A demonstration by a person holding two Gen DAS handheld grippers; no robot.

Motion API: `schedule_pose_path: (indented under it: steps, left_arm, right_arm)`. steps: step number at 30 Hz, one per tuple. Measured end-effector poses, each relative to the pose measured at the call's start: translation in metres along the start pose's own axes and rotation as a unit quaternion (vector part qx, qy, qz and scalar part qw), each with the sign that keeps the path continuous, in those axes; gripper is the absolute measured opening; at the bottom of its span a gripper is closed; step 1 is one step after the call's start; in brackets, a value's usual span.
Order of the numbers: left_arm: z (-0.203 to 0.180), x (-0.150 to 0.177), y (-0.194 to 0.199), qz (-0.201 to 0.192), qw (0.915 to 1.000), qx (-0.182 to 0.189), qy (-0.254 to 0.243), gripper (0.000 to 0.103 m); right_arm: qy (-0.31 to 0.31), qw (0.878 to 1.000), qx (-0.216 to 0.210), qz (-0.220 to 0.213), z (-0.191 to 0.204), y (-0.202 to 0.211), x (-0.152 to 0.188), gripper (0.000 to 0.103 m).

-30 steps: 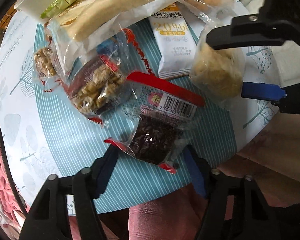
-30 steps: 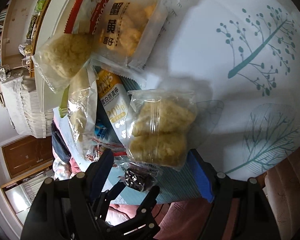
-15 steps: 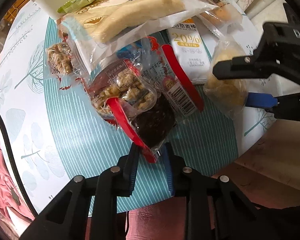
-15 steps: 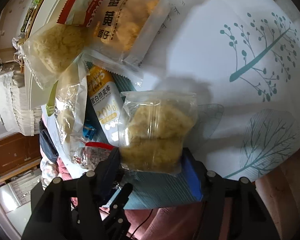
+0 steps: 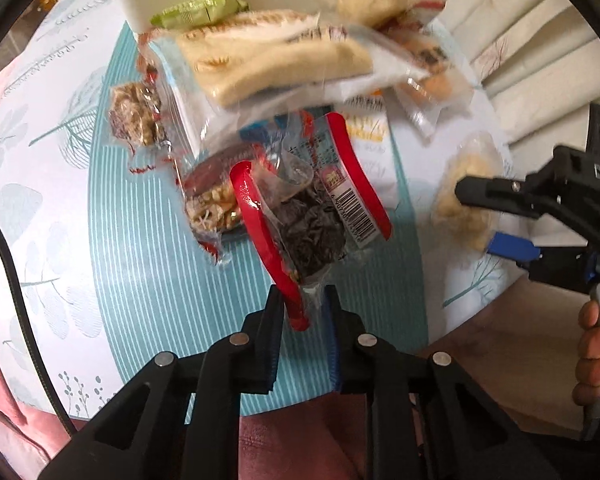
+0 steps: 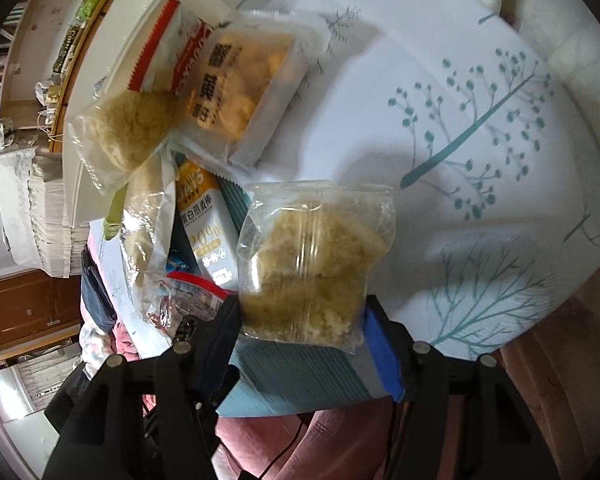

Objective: Organize snacks
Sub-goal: 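Close left tool on the jerky bag while right tool closes on the clear bag, then carry both bags over the white basket and open both tools to drop them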

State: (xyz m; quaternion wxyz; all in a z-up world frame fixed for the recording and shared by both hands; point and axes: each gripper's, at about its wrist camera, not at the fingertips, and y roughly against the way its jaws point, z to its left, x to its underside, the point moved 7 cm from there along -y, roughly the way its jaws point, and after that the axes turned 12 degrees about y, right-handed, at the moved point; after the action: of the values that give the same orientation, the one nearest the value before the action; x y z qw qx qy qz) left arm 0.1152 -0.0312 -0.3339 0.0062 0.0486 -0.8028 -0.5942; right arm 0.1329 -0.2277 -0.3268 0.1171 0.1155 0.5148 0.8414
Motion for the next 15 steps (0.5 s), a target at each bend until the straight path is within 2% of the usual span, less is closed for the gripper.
schedule_pose_path:
  steps: [4,5,10,15]
  left_arm:
    - [0.011,-0.01,0.02,-0.025,0.9996,0.011,0.01,0.015]
    - [0.011,-0.012,0.025,-0.036,0.9991,0.018,0.013,0.01]
    - [-0.005,0.0,0.064,-0.093,0.9943,0.04,0.033,0.008]
    - [-0.016,0.009,0.063,-0.092,0.9935,0.041,0.053,0.008]
  right_arm:
    - [0.019,1.0,-0.005,-0.015,0.0,0.016,-0.003,0.061]
    - [0.025,0.999,-0.006,-0.02,0.0,0.02,-0.004,0.061]
    - [0.059,0.997,-0.01,-0.04,0.0,0.039,-0.007,0.061]
    - [0.084,0.995,-0.015,-0.052,0.002,0.053,-0.01,0.061]
